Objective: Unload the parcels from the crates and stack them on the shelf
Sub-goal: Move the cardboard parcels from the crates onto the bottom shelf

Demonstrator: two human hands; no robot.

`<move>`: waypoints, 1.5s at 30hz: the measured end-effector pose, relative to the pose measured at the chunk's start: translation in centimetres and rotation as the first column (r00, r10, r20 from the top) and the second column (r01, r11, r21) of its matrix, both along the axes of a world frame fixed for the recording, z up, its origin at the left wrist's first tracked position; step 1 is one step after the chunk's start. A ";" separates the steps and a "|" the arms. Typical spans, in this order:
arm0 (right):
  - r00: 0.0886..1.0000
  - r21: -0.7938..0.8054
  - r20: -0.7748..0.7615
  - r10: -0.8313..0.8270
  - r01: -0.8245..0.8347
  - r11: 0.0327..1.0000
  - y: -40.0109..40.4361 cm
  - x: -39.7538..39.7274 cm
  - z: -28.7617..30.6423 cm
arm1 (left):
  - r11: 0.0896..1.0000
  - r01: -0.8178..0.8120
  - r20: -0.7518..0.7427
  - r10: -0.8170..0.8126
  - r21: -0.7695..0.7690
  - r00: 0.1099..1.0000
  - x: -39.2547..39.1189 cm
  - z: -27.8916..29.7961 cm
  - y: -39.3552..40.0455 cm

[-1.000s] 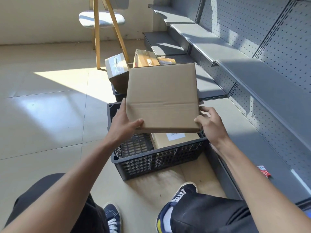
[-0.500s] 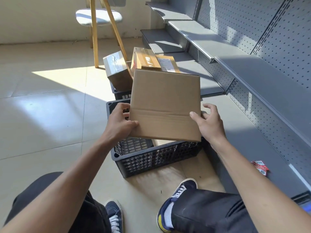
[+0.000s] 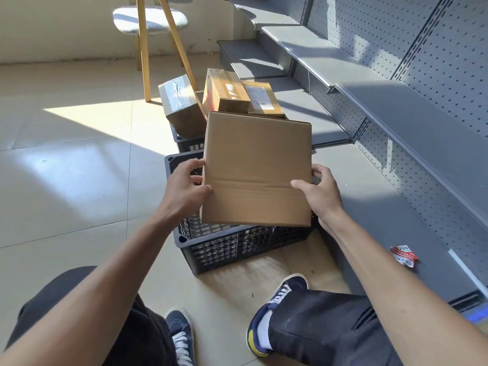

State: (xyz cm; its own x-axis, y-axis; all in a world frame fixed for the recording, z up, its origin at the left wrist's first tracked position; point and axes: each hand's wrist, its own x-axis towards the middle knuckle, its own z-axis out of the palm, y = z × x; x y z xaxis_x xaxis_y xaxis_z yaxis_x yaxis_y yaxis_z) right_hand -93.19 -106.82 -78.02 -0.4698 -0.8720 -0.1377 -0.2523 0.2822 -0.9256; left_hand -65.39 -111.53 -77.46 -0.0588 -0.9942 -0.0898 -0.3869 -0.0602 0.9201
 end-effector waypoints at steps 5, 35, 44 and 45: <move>1.000 -0.015 -0.030 0.004 -0.005 1.000 0.1 0.0 0.2 | 0.999 -0.016 0.013 0.017 -0.037 1.000 -0.2 0.2 0.5; 0.990 -0.184 0.143 -0.009 0.036 0.982 0.8 1.7 1.3 | 0.994 -0.105 -0.158 0.103 -0.002 0.982 -0.4 1.7 0.7; 0.976 -0.185 0.204 0.072 -0.033 0.982 0.7 1.4 1.1 | 0.990 -0.144 -0.124 0.142 -0.007 0.982 -1.0 1.6 1.0; 0.975 -0.180 0.214 0.055 -0.016 0.984 0.6 1.5 1.0 | 0.989 -0.146 -0.122 0.144 -0.008 0.982 -1.0 1.6 1.0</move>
